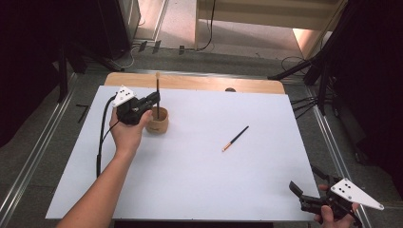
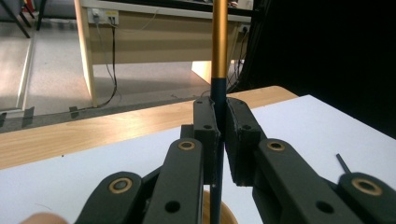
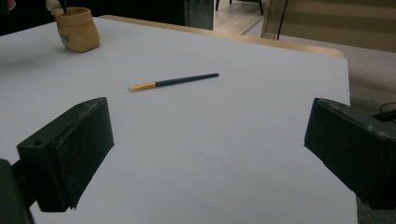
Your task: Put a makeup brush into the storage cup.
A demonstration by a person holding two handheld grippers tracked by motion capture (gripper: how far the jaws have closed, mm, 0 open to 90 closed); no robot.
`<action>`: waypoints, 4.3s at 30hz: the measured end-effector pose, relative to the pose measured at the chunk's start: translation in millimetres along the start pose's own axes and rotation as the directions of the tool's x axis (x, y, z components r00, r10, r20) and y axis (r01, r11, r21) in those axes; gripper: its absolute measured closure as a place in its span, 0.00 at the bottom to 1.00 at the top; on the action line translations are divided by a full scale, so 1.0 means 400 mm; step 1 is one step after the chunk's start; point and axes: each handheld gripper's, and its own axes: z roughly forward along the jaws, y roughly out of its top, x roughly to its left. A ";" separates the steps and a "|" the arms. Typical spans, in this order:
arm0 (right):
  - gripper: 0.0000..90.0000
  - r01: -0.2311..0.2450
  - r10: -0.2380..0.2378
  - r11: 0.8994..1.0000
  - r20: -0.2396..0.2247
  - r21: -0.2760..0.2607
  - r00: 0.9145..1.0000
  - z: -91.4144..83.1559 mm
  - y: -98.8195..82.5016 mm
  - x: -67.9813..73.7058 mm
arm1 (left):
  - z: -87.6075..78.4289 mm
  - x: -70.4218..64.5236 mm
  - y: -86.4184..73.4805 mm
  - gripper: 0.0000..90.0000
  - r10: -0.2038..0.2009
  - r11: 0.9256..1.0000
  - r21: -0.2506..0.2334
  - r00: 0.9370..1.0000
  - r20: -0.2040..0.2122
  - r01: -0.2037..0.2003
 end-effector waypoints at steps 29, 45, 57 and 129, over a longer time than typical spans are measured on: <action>0.02 0.002 -0.002 1.000 -0.005 0.005 1.000 0.004 -0.001 -0.001 | -0.001 0.003 -0.062 0.91 0.016 1.000 0.020 0.999 -0.033 -0.016; 0.02 -0.001 0.001 1.000 -0.005 0.004 1.000 0.003 -0.002 -0.002 | -0.032 0.000 -0.044 0.16 0.012 0.999 0.030 0.999 0.035 -0.013; 0.00 0.003 -0.003 1.000 -0.008 0.005 1.000 -0.002 -0.001 0.004 | -0.074 -0.015 -0.037 0.00 0.068 0.996 0.058 0.995 0.075 -0.072; 0.00 -0.028 0.028 1.000 -0.019 -0.013 0.999 -0.004 0.000 0.001 | -0.458 0.009 -0.186 0.00 0.057 0.996 0.068 0.998 -0.013 -0.056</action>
